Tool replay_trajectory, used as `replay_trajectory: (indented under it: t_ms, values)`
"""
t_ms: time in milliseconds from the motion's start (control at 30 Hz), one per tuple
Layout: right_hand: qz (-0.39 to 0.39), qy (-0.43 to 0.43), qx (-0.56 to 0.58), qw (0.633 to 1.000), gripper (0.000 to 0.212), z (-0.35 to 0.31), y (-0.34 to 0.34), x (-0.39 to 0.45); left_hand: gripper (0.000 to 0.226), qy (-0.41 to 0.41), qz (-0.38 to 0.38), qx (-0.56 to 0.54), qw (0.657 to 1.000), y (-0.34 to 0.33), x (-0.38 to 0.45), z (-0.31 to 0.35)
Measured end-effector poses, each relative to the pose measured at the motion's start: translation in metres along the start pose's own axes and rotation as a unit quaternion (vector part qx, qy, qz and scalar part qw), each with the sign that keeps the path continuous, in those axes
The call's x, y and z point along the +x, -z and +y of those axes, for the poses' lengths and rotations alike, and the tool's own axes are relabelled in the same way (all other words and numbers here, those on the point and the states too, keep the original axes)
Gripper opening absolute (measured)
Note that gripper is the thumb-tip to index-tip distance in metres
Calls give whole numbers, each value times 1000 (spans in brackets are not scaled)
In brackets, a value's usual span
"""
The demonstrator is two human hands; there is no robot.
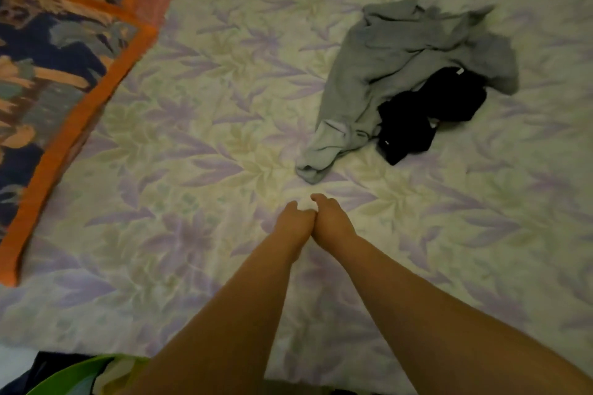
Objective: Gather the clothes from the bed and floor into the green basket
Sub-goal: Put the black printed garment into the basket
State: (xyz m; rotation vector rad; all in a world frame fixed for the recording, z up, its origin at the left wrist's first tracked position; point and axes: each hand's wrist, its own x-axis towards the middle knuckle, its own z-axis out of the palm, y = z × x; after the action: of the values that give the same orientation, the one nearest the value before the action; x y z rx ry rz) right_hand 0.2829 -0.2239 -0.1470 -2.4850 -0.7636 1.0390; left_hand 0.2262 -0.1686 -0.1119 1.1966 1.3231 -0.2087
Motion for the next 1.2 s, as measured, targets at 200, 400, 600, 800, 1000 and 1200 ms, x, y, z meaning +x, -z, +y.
replay_trajectory:
  t_ms: [200,400,600,800,1000,1200]
  values:
    - [51,-78,55,994,59,44,81,90,59,0,-26,0,1000,-47,63,53]
    - [47,-122,-37,991,50,81,148,152,20,32,-62,-2,998,-69,84,86]
    - [205,-130,-92,966,48,90,173,163,10,18,-65,9,998,-78,93,93]
    - [127,-191,-161,960,58,112,195,181,9,15,-99,19,995,-82,91,101]
    - [107,-78,69,989,32,109,170,160,41,64,-81,-41,994,-85,81,102]
    - [8,-92,552,829,29,85,131,102,69,96,-87,-160,979,-84,71,92]
